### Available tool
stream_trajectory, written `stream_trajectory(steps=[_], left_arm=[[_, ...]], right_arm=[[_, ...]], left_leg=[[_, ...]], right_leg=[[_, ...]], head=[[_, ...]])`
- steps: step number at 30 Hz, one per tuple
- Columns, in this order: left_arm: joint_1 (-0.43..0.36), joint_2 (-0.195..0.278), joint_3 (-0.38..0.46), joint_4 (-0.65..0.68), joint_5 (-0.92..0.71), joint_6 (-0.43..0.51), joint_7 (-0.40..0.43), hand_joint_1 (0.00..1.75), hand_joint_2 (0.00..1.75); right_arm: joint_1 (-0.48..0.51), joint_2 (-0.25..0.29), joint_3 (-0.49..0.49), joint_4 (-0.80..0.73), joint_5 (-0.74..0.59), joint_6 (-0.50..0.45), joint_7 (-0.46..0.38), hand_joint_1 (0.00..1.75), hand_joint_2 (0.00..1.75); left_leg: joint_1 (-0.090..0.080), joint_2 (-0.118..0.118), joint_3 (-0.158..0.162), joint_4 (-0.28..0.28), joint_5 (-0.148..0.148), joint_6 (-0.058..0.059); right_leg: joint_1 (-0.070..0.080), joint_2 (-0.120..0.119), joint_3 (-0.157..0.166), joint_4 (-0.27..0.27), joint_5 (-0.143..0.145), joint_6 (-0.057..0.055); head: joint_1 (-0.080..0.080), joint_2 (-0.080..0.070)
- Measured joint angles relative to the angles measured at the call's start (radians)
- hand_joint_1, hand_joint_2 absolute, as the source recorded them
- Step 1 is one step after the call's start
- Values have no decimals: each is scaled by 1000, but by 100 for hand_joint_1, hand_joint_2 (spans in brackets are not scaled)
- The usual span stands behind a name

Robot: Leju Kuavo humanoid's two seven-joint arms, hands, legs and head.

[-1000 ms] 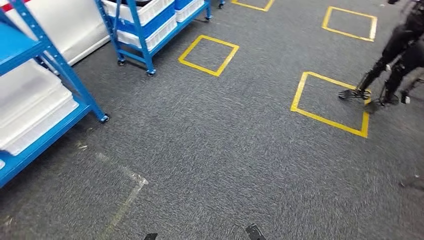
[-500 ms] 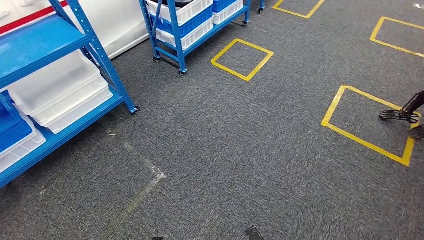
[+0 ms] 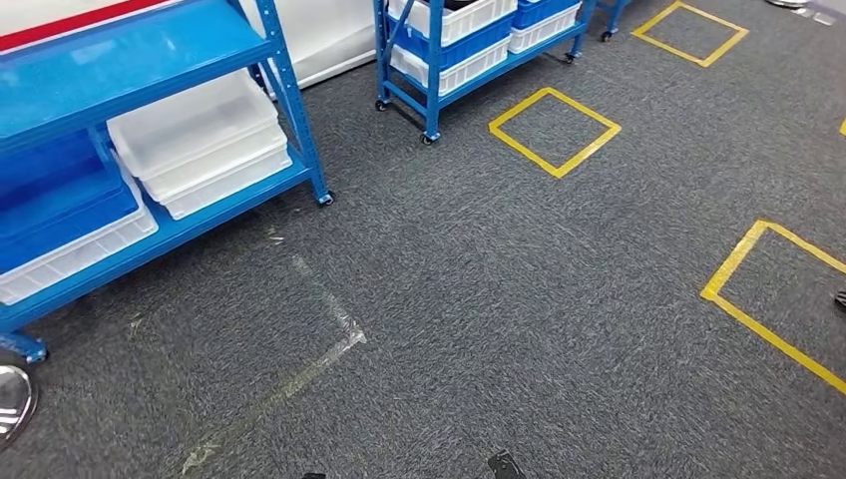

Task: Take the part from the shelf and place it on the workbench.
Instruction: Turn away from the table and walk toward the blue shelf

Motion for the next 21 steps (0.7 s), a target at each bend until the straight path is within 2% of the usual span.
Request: stream_trajectory(steps=[1, 2, 3, 4, 5, 7, 8, 9, 11, 12, 14, 15, 16, 17, 18, 19, 20, 21], left_arm=[[-2, 0, -1, 0, 0, -1, 1, 0, 0], [-2, 0, -2, 0, 0, -2, 1, 0, 0], [-2, 0, -3, 0, 0, -3, 2, 0, 0], [-1, 0, -4, 0, 0, -3, 2, 0, 0], [-1, 0, -4, 0, 0, -4, 2, 0, 0], [-1, 0, -5, 0, 0, -4, 2, 0, 0], [-2, 0, -5, 0, 0, -4, 2, 0, 0], [-2, 0, -6, 0, -1, -5, 2, 0, 0], [1, 0, -6, 0, -2, -4, 2, 0, 0], [4, 0, -6, 0, -3, -4, 2, 0, 0], [4, 1, -8, 0, -3, -4, 3, 0, 0], [2, 1, -10, 0, -3, -4, 3, 0, 0], [1, 1, -11, 0, -3, -4, 3, 0, 0], [0, 1, -13, 0, -3, -4, 3, 0, 0], [0, 1, -14, 0, -3, -4, 3, 0, 0], [0, 1, -14, 0, -3, -4, 3, 0, 0], [1, 1, -15, 0, -3, -4, 3, 0, 0], [1, 1, -15, 0, -3, -4, 3, 0, 0]], right_arm=[[2, 0, 0, 0, 0, 0, 0, 0, 0], [4, 0, 1, 0, -1, 0, 0, 0, 0], [6, 0, 1, 0, -1, 0, 0, 0, 0], [7, 0, 1, 0, -2, 0, 0, 0, 0], [6, 0, 1, 0, -2, 0, 0, 0, 0], [5, -1, 1, 0, -2, -1, 0, 0, 0], [5, -1, 2, 1, -2, -1, 0, 0, 0], [5, 0, 2, 1, -2, -1, 0, 0, 0], [4, 0, 2, 1, -2, -1, 1, 0, 0], [3, 0, 2, 0, -2, -1, 1, 0, 0], [2, 0, 2, 0, -2, -1, 1, 0, 0], [3, 0, 2, 0, -2, -1, 1, 0, 0], [4, 0, 3, 0, -2, -1, 1, 0, 0], [5, -1, 3, 0, -2, -1, 1, 0, 0], [6, -1, 3, 1, -2, -1, 1, 0, 0], [6, -1, 3, 1, -2, -1, 1, 0, 0], [5, -1, 3, 1, -2, -1, 1, 0, 0], [4, -1, 3, 0, -2, -1, 1, 0, 0]], left_leg=[[0, -12, 0, 0, 0, 3], [0, -27, 0, 1, -1, 4], [0, -42, 1, 2, -1, 4], [1, -57, 1, 4, -2, 3], [2, -73, 2, 8, -4, 1], [4, -102, -2, 20, -10, -9], [4, -114, -5, 25, -11, -14], [5, -124, -9, 27, -12, -20], [8, -144, -15, 23, -7, -33], [8, -138, -18, 26, -9, -38], [6, -89, -44, 77, -37, -47], [5, -54, -70, 131, -65, -50], [5, -31, -104, 197, -95, -53], [6, -20, -135, 257, -116, -55], [7, -14, -153, 292, -123, -55], [8, -10, -153, 290, -111, -55], [8, -4, -131, 248, -82, -53], [6, 11, -93, 180, -48, -49]], right_leg=[[0, 14, -36, 68, -27, 1], [-1, 19, -68, 124, -41, 3], [-1, 22, -87, 149, -36, 4], [-3, 24, -89, 135, -11, 5], [-6, 30, -73, 83, 30, 6], [-12, 71, -25, -42, 92, 7], [-15, 90, -9, -81, 104, 7], [-14, 103, -4, -95, 102, 4], [-12, 89, 1, -100, 104, -7], [-11, 78, 6, -104, 107, -14], [-12, 53, 13, -114, 112, -28], [-10, 39, 16, -116, 112, -32], [-7, 24, 16, -117, 111, -36], [-5, 8, 16, -116, 110, -38], [-3, -8, 17, -116, 108, -39], [-1, -22, 18, -116, 106, -40], [-1, -34, 21, -116, 104, -39], [0, -45, 25, -116, 101, -38]], head=[[1, 0], [2, 0], [1, 0], [1, 0], [2, 0], [2, 0], [2, 0], [2, 0], [2, 0], [1, 0], [-7, 0], [-10, 0], [-14, 0], [-14, 0], [-14, 0], [-14, 0], [-14, 0], [-14, 0]])
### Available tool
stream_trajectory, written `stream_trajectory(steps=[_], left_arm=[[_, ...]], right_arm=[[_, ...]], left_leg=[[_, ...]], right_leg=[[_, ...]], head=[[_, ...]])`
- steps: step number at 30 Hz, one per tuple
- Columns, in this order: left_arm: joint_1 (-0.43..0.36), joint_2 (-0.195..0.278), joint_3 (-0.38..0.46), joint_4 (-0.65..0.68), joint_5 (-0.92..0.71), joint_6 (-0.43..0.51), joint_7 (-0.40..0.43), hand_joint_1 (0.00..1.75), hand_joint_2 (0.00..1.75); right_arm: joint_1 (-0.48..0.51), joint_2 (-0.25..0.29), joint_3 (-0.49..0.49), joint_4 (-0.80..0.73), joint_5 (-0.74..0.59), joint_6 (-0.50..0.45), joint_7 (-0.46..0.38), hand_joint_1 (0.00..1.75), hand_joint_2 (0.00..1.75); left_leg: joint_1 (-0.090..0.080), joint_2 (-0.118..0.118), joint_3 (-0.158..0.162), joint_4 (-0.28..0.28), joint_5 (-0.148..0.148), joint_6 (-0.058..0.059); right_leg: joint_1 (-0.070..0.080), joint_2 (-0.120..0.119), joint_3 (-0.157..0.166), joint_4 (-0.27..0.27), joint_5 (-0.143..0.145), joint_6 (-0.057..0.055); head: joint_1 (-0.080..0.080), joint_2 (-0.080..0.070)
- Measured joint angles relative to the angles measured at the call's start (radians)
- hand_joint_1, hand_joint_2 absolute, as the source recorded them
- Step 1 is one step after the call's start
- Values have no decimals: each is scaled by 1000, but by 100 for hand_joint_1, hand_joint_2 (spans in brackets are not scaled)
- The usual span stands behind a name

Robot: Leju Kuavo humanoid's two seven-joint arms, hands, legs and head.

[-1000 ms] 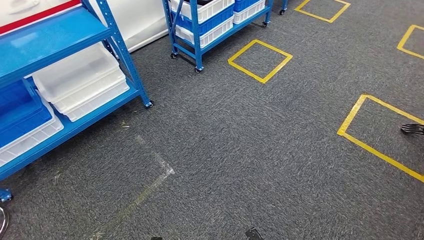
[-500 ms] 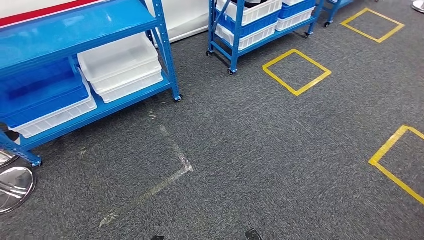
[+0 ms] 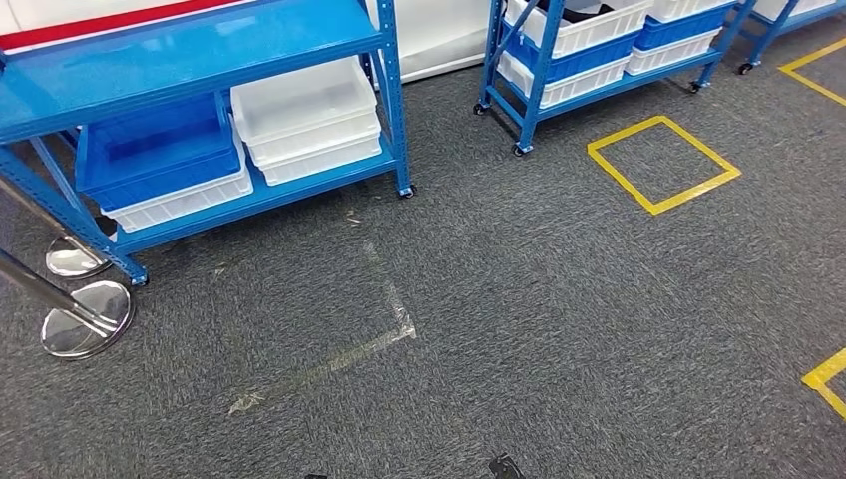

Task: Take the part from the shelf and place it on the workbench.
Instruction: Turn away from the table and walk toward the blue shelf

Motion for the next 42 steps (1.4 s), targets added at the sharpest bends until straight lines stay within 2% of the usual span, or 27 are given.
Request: stream_trajectory(steps=[2, 3, 5, 6, 8, 10, 11, 12, 13, 14, 15, 17, 19, 20, 21, 23, 25, 27, 28, 29, 30, 32, 34, 37, 39, 41, 42], left_arm=[[-1, 0, 0, 0, -1, 2, 0, 0, 0], [-2, 0, 0, 0, -2, 4, -1, 0, 0], [-2, 0, -1, 0, -4, 9, -1, 0, 0], [0, 0, -1, 0, -5, 11, -1, 0, 0], [1, -1, -1, 0, -6, 14, -1, 0, 0], [-2, -1, -3, 0, -7, 14, -1, 0, 0], [-4, -1, -3, 0, -7, 14, -1, 0, 0], [-5, -2, -4, 0, -7, 14, -1, 0, 0], [-4, -2, -5, 0, -8, 14, -2, 0, 0], [-4, -2, -5, 0, -8, 14, -3, 0, 0], [-3, -2, -6, 0, -8, 15, -5, 0, 0], [-4, -2, -6, 0, -9, 17, -9, 0, 0], [-5, -2, -7, 0, -9, 18, -11, 0, 0], [-3, -1, -7, 0, -9, 18, -11, 0, 0], [-1, -1, -7, 0, -9, 18, -11, 0, 0], [2, -1, -7, 0, -8, 17, -11, 0, 0], [0, 0, -7, 0, -7, 17, -12, 0, 0], [-3, 0, -7, 0, -7, 17, -14, 0, 0], [-3, 0, -7, 0, -7, 17, -16, 0, 0], [-2, 0, -7, 0, -7, 16, -17, 0, 0], [-1, 0, -7, 0, -7, 14, -18, 0, 0], [-1, 0, -7, 0, -6, 9, -20, 0, 0], [-2, 0, -7, 0, -6, 4, -23, 0, 0], [0, 0, -7, 0, -5, 1, -25, 0, 0], [1, -1, -7, 0, -5, 1, -25, 0, 0], [-2, -1, -7, 0, -4, 0, -24, 0, 0], [-3, -2, -7, 0, -3, -1, -23, 0, 0]], right_arm=[[-1, 0, 0, 0, 0, 0, 0, 0, 0], [-1, 0, 1, 0, -1, 0, 0, 0, 0], [-2, 1, 2, 0, -2, 0, 0, 0, 0], [-3, 1, 2, 0, -3, 0, 0, 0, 0], [-6, 1, 3, -1, -4, 0, 0, 0, 0], [-6, 1, 4, -1, -5, 0, 0, 0, 0], [-4, 1, 4, -1, -5, 0, 0, 0, 0], [-1, 1, 5, -1, -5, 0, 0, 0, 0], [1, 1, 5, -1, -6, 0, 0, 0, 0], [1, 0, 5, -1, -6, 0, 0, 0, 0], [1, 0, 5, -1, -5, 0, 0, 0, 0], [0, 0, 6, 0, -4, 0, 0, 0, 0], [0, 0, 8, 0, -5, 0, 0, 0, 0], [0, 0, 10, 0, -5, 0, 1, 0, 0], [0, 0, 11, 0, -5, 0, 2, 0, 0], [-2, 0, 12, 0, -6, -1, 3, 0, 0], [-1, 0, 13, 0, -6, -1, 3, 0, 0], [2, 0, 13, 0, -8, -1, 3, 0, 0], [3, 0, 13, 0, -9, -1, 3, 0, 0], [2, -1, 14, 0, -9, -1, 3, 0, 0], [1, -1, 15, 0, -9, -1, 3, 0, 0], [0, -1, 17, 0, -10, -2, 3, 0, 0], [-1, -1, 19, 0, -11, -1, 3, 0, 0], [-3, 0, 20, -1, -15, -1, 3, 0, 0], [-5, 0, 21, -1, -18, -3, 4, 0, 0], [-4, 0, 22, -1, -21, -5, 4, 0, 0], [-3, 0, 22, -1, -23, -6, 4, 0, 0]], left_leg=[[-10, 39, 65, -120, 39, 11], [-16, 50, 79, -149, 43, 16], [-20, 36, 80, -159, 42, 26], [-18, 25, 83, -164, 44, 31], [-12, 3, 91, -177, 49, 41], [-9, -19, 95, -182, 51, 49], [-9, -32, 95, -182, 51, 51], [-10, -46, 95, -181, 51, 53], [-9, -62, 96, -179, 50, 52], [-8, -77, 96, -177, 49, 51], [-7, -93, 96, -173, 47, 48], [-6, -119, 91, -160, 41, 39], [-5, -140, 83, -153, 39, 27], [-4, -151, 79, -152, 40, 21], [-1, -151, 76, -153, 41, 16], [-3, -108, 60, -123, 24, 7], [-5, -46, 9, -16, -30, 1], [-4, -25, -54, 106, -77, -3], [-3, -22, -66, 129, -77, -3], [-3, -19, -59, 116, -60, -2], [-4, -12, -31, 64, -28, 1], [-11, 30, 42, -74, 25, 12], [-21, 60, 79, -146, 39, 22], [-23, 31, 83, -159, 42, 37], [-17, 10, 92, -173, 47, 48], [-14, -13, 97, -177, 49, 57], [-14, -26, 97, -177, 49, 59]], right_leg=[[5, -20, 7, 0, -8, 7], [7, -29, 10, 0, -11, 12], [9, -48, 16, -4, -14, 21], [7, -46, 18, -3, -17, 27], [4, -2, 7, 31, -43, 35], [2, 51, -45, 138, -97, 38], [3, 60, -78, 200, -121, 38], [3, 64, -105, 245, -129, 38], [2, 66, -117, 256, -118, 39], [0, 70, -112, 229, -88, 40], [-3, 81, -92, 172, -47, 40], [-12, 130, -50, 60, 4, 42], [-12, 155, -36, 24, 8, 39], [-9, 145, -33, 21, 9, 34], [-8, 132, -30, 18, 11, 28], [-8, 109, -21, 10, 15, 14], [-4, 81, -16, 6, 14, 5], [1, 47, -13, 6, 9, 0], [2, 33, -12, 6, 7, -1], [3, 19, -10, 6, 5, -2], [4, 8, -6, 6, 1, -1], [7, -14, 4, 6, -6, 3], [11, -31, 11, 4, -12, 10], [12, -52, 19, -1, -17, 24], [9, -13, 9, 31, -43, 32], [7, 46, -48, 151, -100, 35], [6, 60, -86, 221, -125, 36]], head=[[1, 0], [1, 0], [2, 0], [2, 0], [5, 0], [11, 0], [13, 0], [13, 0], [13, 0], [13, 0], [13, 0], [13, 0], [14, 0], [14, 0], [14, 0], [9, 0], [4, 0], [2, 0], [2, 0], [2, 0], [2, 0], [3, 0], [4, 0], [3, 0], [6, 0], [11, 0], [12, 0]])
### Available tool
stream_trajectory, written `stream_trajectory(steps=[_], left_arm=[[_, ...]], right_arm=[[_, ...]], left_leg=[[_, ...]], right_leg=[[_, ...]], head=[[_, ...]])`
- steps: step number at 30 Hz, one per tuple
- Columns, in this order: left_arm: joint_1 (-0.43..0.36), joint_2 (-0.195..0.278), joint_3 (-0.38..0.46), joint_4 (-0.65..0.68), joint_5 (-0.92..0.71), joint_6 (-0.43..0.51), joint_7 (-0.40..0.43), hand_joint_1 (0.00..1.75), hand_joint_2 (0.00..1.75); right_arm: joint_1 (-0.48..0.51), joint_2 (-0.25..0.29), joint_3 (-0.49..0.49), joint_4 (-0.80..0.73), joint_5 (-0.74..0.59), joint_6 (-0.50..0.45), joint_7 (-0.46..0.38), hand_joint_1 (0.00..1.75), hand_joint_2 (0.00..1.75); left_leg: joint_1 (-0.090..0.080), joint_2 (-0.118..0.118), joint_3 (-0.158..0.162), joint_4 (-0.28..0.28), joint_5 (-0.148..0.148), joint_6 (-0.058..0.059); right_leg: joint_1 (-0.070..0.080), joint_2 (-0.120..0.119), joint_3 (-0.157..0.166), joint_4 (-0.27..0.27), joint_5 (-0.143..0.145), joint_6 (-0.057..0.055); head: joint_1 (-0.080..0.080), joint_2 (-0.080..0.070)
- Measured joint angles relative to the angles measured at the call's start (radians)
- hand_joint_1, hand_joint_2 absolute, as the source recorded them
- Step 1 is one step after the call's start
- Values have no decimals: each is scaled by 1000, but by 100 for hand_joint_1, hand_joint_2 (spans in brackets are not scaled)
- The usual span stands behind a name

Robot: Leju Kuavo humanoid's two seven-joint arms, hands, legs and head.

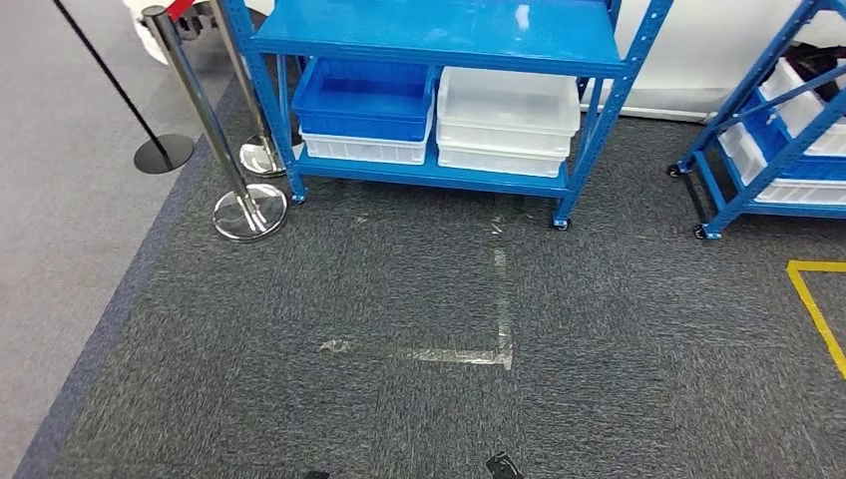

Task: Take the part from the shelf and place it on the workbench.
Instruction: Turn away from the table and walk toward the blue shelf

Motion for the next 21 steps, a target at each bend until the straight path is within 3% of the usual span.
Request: stream_trajectory(steps=[1, 2, 4, 6, 8, 10, 12, 14, 16, 17, 18, 19, 21], left_arm=[[-1, 0, 0, 0, 1, -1, 0, 0, 0], [0, 0, 0, 0, 2, -1, 0, 0, 0], [1, 0, 0, 0, 3, -2, 0, 0, 0], [1, 0, 0, 0, 4, -2, 0, 0, 0], [0, 0, 0, 0, 4, -2, 0, 0, 0], [3, 0, 0, 0, 6, -2, 0, 0, 0], [6, 1, 0, 0, 7, -2, 0, 0, 0], [4, 1, 0, 0, 8, -2, 1, 0, 0], [2, 1, 0, 0, 8, -2, 1, 0, 0], [2, 1, 0, 0, 8, -2, 1, 0, 0], [3, 1, 0, 0, 9, -2, 1, 0, 0], [3, 1, 0, 0, 9, -2, 1, 0, 0], [5, 2, 0, 0, 11, -3, 0, 0, 0]], right_arm=[[2, 0, 0, 0, -2, -1, 0, 0, 0], [4, 0, 0, 0, -5, -3, -1, 0, 0], [4, 0, 0, 0, -7, -6, -1, 0, 0], [3, 0, 0, 0, -7, -8, -2, 0, 0], [3, 0, 1, 0, -8, -9, -2, 0, 0], [2, 0, 1, 0, -9, -10, -2, 0, 0], [1, 0, 2, 0, -10, -10, -1, 0, 0], [1, 0, 2, 0, -10, -10, -2, 0, 0], [4, -1, 2, 0, -10, -10, -2, 0, 0], [5, -1, 2, 0, -10, -10, -2, 0, 0], [5, -1, 2, 0, -10, -10, -2, 0, 0], [5, -1, 3, 0, -10, -10, -2, 0, 0], [3, -1, 3, 0, -10, -12, -2, 0, 0]], left_leg=[[0, -15, 0, 1, -1, 1], [0, -30, 1, 2, -1, 1], [1, -60, 3, 8, -4, -1], [3, -88, 1, 19, -10, -9], [5, -111, -5, 24, -13, -21], [7, -130, -12, 21, -9, -33], [5, -94, -25, 42, -24, -43], [4, -28, -68, 132, -74, -51], [8, -2, -130, 254, -125, -58], [10, 2, -148, 288, -131, -60], [11, 5, -146, 283, -117, -61], [12, 9, -123, 240, -89, -61], [11, 23, -47, 103, -31, -56]], right_leg=[[0, 7, -33, 56, -14, 1], [0, 9, -49, 70, -4, 2], [-4, 17, -26, -13, 67, 2], [-10, 57, 25, -146, 134, 2], [-12, 88, 48, -204, 148, 0], [-10, 76, 55, -209, 148, -9], [-10, 53, 64, -219, 153, -23], [-8, 25, 68, -227, 156, -34], [-5, -6, 69, -228, 153, -38], [-4, -22, 70, -228, 151, -39], [-3, -35, 71, -228, 148, -39], [-3, -45, 74, -227, 146, -38], [-2, -58, 81, -227, 140, -32]], head=[[1, 0], [1, 0], [1, 0], [1, 0], [1, 0], [1, 0], [-2, 0], [-7, 0], [-9, 0], [-9, 0], [-9, 0], [-9, 0], [-9, 0]])
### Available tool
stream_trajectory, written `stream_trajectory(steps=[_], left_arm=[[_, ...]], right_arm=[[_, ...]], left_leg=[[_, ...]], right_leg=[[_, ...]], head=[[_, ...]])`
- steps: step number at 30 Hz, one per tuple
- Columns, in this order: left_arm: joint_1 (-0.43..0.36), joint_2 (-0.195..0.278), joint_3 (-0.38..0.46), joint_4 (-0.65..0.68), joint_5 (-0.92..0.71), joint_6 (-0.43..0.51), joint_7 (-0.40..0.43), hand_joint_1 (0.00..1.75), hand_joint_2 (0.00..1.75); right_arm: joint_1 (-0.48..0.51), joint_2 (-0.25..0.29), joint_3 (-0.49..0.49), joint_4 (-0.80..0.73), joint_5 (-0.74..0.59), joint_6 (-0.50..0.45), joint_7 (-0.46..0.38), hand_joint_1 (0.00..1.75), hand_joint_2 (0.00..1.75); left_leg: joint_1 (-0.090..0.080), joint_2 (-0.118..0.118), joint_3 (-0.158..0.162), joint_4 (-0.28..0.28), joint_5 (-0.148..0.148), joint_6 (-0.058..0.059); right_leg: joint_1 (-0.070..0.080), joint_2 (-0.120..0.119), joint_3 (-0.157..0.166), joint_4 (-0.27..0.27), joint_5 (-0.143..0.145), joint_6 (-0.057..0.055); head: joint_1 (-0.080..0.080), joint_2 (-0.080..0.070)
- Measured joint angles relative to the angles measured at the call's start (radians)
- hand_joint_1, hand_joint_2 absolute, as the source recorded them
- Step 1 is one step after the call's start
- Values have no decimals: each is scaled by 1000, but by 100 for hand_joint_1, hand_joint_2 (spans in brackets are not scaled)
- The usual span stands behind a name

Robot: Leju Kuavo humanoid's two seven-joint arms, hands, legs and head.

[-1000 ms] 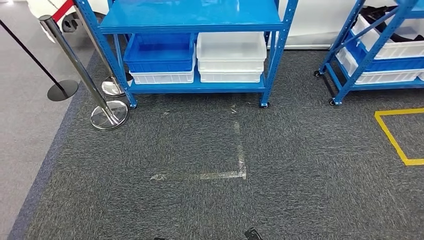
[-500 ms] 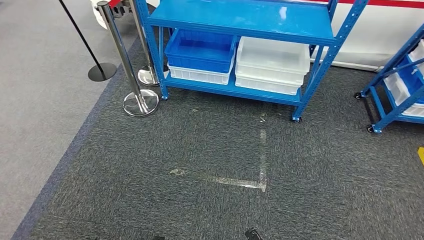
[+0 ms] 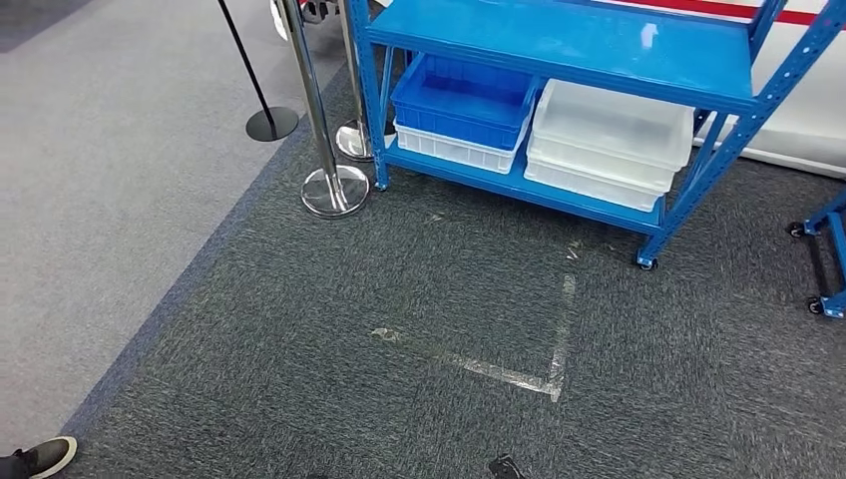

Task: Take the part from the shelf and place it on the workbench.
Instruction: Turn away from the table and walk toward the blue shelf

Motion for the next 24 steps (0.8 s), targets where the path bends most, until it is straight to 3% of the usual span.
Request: stream_trajectory(steps=[2, 4, 6, 8, 10, 11, 12, 13, 15, 16, 17, 21, 23, 24], left_arm=[[1, 0, 0, 0, 4, 0, -4, 0, 0], [3, 0, 0, 0, 9, 1, -8, 0, 0], [4, 0, 0, 0, 10, 2, -9, 0, 0], [1, 0, 0, 0, 11, 3, -9, 0, 0], [-3, -1, 0, 0, 11, 3, -9, 0, 0], [-3, -1, 0, 0, 12, 3, -9, 0, 0], [-3, -1, 0, 0, 13, 3, -9, 0, 0], [-2, -1, 0, 0, 14, 3, -10, 0, 0], [-1, -1, 0, 0, 17, 3, -13, 0, 0], [-1, -1, 0, 0, 17, 2, -15, 0, 0], [-2, -1, 0, 0, 18, 2, -17, 0, 0], [-3, -1, 0, 0, 18, 2, -20, 0, 0], [-4, -1, 0, 0, 18, 2, -20, 0, 0], [-4, -1, 0, 0, 18, 2, -20, 0, 0]], right_arm=[[-3, 0, 0, 0, -2, -5, 0, 0, 0], [-6, 1, 1, 0, -4, -12, 0, 0, 0], [-8, 1, 2, -2, -5, -17, 0, 0, 0], [-8, 0, 2, -2, -7, -19, 0, 0, 0], [-4, 0, 2, -2, -8, -19, 0, 0, 0], [-1, 0, 2, -2, -9, -19, 0, 0, 0], [1, 0, 2, -2, -9, -19, 0, 0, 0], [2, 0, 2, -2, -10, -19, 0, 0, 0], [2, 0, 2, -2, -10, -19, 0, 0, 0], [1, 0, 2, -1, -10, -20, 0, 0, 0], [1, 0, 2, -1, -11, -21, 1, 0, 0], [0, 0, 2, -1, -12, -24, 5, 0, 0], [0, 0, 2, -1, -12, -26, 5, 0, 0], [0, 0, 2, -1, -12, -27, 5, 0, 0]], left_leg=[[-6, 7, 44, -81, 19, 11], [-11, 4, 49, -91, 15, 24], [-8, -1, 62, -104, 15, 37], [-4, -4, 76, -114, 15, 50], [-6, -10, 82, -114, 9, 59], [-6, -16, 86, -114, 5, 60], [-7, -22, 91, -113, 1, 60], [-7, -28, 98, -112, -5, 59], [-7, -38, 113, -108, -21, 52], [-9, -41, 116, -104, -30, 47], [-10, -44, 116, -102, -36, 41], [-8, -42, 119, -97, -53, 20], [-5, -32, 86, -22, -86, 10], [-4, -27, 49, 45, -109, 6]], right_leg=[[2, -8, 4, -1, -5, 10], [2, -11, 9, -6, -7, 22], [-2, 9, 8, 7, -17, 33], [-4, 47, -33, 88, -54, 38], [-4, 64, -110, 220, -101, 39], [-4, 65, -141, 264, -106, 40], [-5, 65, -156, 274, -91, 40], [-5, 66, -150, 242, -56, 39], [-5, 70, -101, 111, 27, 36], [-5, 74, -75, 55, 47, 33], [-4, 77, -60, 22, 53, 30], [-3, 78, -40, 3, 37, 10], [-6, 75, -22, -8, 30, -2], [-5, 72, -13, -10, 24, -5]], head=[[1, 0], [1, 0], [2, 0], [8, 0], [11, 0], [11, 0], [11, 0], [11, 0], [12, 0], [13, 0], [13, 0], [12, 0], [8, 0], [5, 0]])
